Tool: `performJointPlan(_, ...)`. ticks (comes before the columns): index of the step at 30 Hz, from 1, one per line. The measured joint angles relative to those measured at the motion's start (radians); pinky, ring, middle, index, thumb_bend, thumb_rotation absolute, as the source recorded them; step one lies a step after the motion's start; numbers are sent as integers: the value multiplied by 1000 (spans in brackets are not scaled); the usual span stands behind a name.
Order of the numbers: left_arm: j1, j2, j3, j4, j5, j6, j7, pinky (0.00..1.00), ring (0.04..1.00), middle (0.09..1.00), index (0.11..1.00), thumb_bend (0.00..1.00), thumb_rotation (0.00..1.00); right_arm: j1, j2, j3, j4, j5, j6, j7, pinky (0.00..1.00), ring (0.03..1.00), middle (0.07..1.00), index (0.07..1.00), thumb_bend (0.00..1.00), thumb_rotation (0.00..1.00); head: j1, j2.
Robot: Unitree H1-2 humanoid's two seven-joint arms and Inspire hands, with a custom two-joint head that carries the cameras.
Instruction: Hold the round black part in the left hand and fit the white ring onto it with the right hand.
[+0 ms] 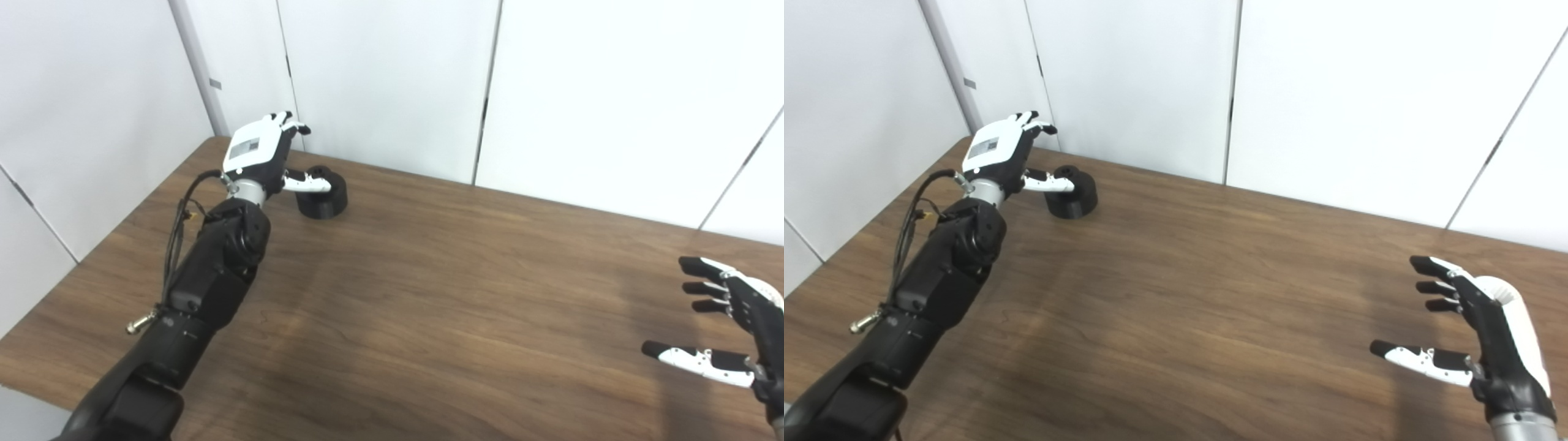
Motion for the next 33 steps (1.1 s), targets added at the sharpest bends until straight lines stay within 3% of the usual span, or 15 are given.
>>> performJointPlan(6, -13, 23, -19, 49, 1, 20, -1, 863, 1000, 1000, 828, 1000, 519, 0, 0, 0, 0, 0, 2, 0, 664, 749, 805, 782, 775, 72, -3, 0)
performJointPlan(16, -33, 32, -39, 111, -13, 51, -17, 926, 1000, 1000, 814, 1000, 491, 4, 1, 0, -8, 0, 22, 0, 662, 742, 801, 777, 785, 73, -9, 5)
performJointPlan(21, -40, 33, -49, 120, -21, 69, -49, 995, 1000, 1000, 818, 1000, 545, 6, 1, 1, -17, 0, 28, 0, 665, 742, 798, 777, 778, 72, -14, 8)
performJointPlan(33, -50, 44, -88, 148, -51, 65, -99, 1000, 1000, 1000, 796, 1000, 575, 9, 2, 5, -38, -14, 61, 2, 654, 740, 798, 771, 783, 88, -29, 14)
